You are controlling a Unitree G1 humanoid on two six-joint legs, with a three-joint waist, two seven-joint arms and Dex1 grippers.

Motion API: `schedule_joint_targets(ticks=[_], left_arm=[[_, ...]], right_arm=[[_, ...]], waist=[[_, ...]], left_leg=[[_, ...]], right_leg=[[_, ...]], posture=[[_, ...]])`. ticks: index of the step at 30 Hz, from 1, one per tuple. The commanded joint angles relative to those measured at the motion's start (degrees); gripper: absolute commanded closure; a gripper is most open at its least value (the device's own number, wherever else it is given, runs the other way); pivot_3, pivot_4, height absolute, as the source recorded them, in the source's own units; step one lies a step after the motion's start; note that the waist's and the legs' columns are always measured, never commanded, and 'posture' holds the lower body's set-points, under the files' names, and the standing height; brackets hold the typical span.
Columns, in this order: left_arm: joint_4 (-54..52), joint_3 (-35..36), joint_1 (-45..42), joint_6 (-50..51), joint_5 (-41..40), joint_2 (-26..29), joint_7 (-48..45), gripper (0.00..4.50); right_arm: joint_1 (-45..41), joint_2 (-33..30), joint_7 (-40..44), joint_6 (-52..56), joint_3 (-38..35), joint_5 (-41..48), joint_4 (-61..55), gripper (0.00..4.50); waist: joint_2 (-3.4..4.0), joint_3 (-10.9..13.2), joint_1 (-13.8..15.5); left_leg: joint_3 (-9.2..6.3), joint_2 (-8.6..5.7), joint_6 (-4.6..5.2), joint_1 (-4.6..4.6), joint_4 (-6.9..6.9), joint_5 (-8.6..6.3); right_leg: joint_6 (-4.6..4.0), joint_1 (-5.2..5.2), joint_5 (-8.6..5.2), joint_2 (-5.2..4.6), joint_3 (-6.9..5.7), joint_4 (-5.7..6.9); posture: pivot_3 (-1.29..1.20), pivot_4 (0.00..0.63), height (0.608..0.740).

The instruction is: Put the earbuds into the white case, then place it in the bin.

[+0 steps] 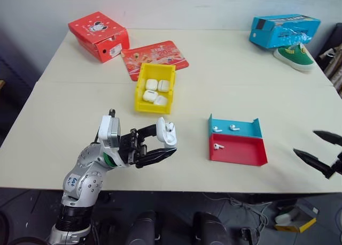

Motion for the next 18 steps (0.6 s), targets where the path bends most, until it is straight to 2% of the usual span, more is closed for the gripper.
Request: schedule_joint_targets(ticks=[1, 3, 6, 12, 15, 18], left_arm=[[-1.5, 0.6, 0.1, -1.2, 0.0, 0.3, 0.3, 1.72], [-1.2, 0.5, -0.1, -1.3, 0.0, 0.3, 0.4, 1.72], [-1.0, 0.6, -0.4, -1.4, 0.0, 0.5, 0.3, 1.72], [-0.9, 0.0, -0.7, -1.8, 0.3, 0.0, 0.6, 1.72], [-0.9, -0.6, -0.8, -2.1, 0.4, -0.6, 1.2, 1.72], [-1.2, -1.1, -0.7, -2.3, 0.7, -1.1, 1.7, 1.72]], right_arm=[[-1.5, -2.0, -3.1, -2.8, 1.8, -4.9, -0.2, 0.01], [-2.6, -2.4, -3.9, -1.7, 3.3, -6.1, -1.8, 0.01], [-9.4, -3.8, -0.7, 3.5, 8.8, -3.6, -7.8, 0.01], [-31.5, -3.7, 3.5, 15.6, 23.9, -4.2, -11.6, 0.01], [-40.1, -2.4, 7.7, 14.9, 31.0, -7.3, -7.4, 0.56], [-49.2, 0.8, 9.1, 14.2, 37.8, -12.2, -0.8, 1.59]], waist=[[0.0, 0.0, -0.8], [0.01, 0.0, -0.9], [0.1, 0.0, -1.0], [0.16, 0.0, -0.7], [0.15, 0.1, 0.0], [0.14, 0.1, 0.0]], left_leg=[[0.0, 0.04, -0.06, 0.05, -0.02, 0.04], [0.0, 0.06, -0.14, 0.12, -0.05, 0.08], [0.03, 0.07, -0.15, 0.19, -0.04, 0.09], [0.02, 0.09, -0.17, 0.25, -0.03, 0.08], [-0.22, 0.05, -0.18, 0.03, 0.02, 0.07], [-0.23, -0.02, -0.11, -0.15, 0.1, 0.04]], right_leg=[[0.0, 0.01, 0.0, 0.02, -0.01, 0.03], [-0.02, 0.01, -0.01, 0.02, 0.01, 0.11], [-0.04, 0.01, -0.02, 0.0, 0.09, 0.21], [-0.11, -0.02, -0.04, -0.05, 0.07, 0.29], [-0.16, -0.04, -0.06, -0.07, -0.13, 0.22], [-0.1, -0.05, -0.01, -0.07, -0.19, 0.3]], posture=[[0.0, 0.15, 0.74], [0.0, 0.15, 0.74], [0.0, 0.15, 0.74], [0.0, 0.15, 0.74], [0.0, 0.15, 0.74], [0.0, 0.15, 0.74]])
